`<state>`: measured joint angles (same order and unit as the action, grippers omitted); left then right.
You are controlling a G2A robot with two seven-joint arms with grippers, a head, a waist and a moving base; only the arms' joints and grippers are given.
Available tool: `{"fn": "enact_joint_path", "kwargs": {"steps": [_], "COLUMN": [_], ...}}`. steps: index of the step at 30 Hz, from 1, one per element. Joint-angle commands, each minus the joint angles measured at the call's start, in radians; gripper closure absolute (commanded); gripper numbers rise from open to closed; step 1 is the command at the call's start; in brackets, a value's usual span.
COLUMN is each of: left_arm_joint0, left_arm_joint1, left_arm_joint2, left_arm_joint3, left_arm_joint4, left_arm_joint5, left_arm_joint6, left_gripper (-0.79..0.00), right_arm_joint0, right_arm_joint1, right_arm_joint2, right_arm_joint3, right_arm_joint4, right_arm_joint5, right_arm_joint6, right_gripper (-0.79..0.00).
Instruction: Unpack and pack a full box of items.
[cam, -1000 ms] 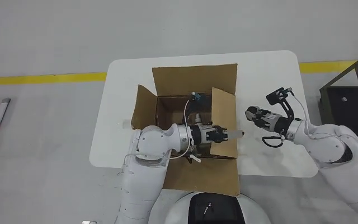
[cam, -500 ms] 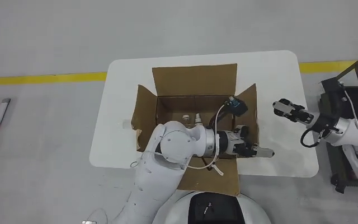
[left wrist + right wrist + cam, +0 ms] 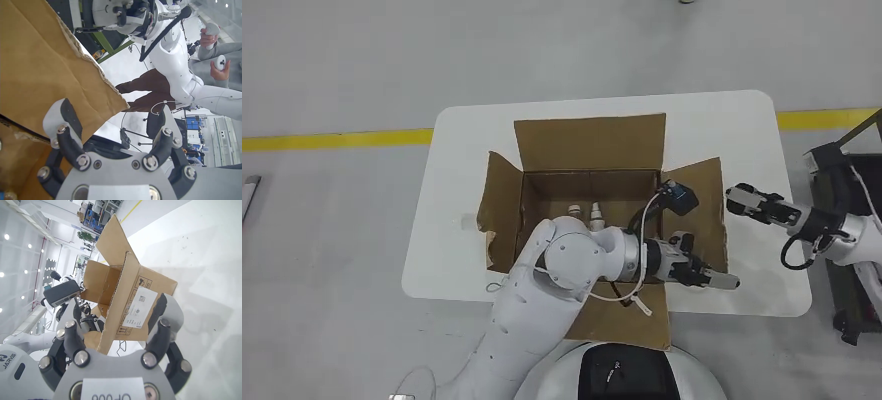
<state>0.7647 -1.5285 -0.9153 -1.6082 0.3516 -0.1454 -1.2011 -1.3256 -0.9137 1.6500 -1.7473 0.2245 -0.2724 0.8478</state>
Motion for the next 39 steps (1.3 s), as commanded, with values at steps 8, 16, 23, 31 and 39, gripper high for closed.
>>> {"fn": "enact_joint_path", "kwargs": {"steps": [8, 16, 23, 31, 39], "left_arm_joint0": [0.003, 0.031, 0.062, 0.073, 0.073], "left_arm_joint1": [0.013, 0.038, 0.061, 0.075, 0.075], "left_arm_joint2": [-0.008, -0.091, -0.162, -0.191, -0.191], "left_arm_joint3": [-0.008, -0.055, -0.122, -0.145, -0.145], "left_arm_joint4": [-0.003, -0.008, -0.021, 0.033, 0.033], "left_arm_joint5": [0.007, 0.012, 0.005, -0.007, -0.007], "left_arm_joint6": [0.003, 0.015, 0.01, 0.0, 0.0], "left_gripper": [-0.785, -0.785, -0.785, -0.785, -0.785], "right_arm_joint0": [0.043, 0.052, 0.043, 0.028, 0.019], "right_arm_joint1": [-0.005, -0.003, 0.001, 0.006, 0.007], "right_arm_joint2": [-0.062, -0.053, -0.012, 0.029, 0.033], "right_arm_joint3": [0.013, 0.028, 0.035, 0.053, 0.052], "right_arm_joint4": [-0.044, -0.056, -0.047, -0.026, -0.025], "right_arm_joint5": [0.018, 0.02, 0.014, 0.006, -0.009], "right_arm_joint6": [-0.019, -0.022, -0.016, -0.01, -0.009], "right_gripper": [0.0, 0.0, 0.0, 0.0, 0.0]}}
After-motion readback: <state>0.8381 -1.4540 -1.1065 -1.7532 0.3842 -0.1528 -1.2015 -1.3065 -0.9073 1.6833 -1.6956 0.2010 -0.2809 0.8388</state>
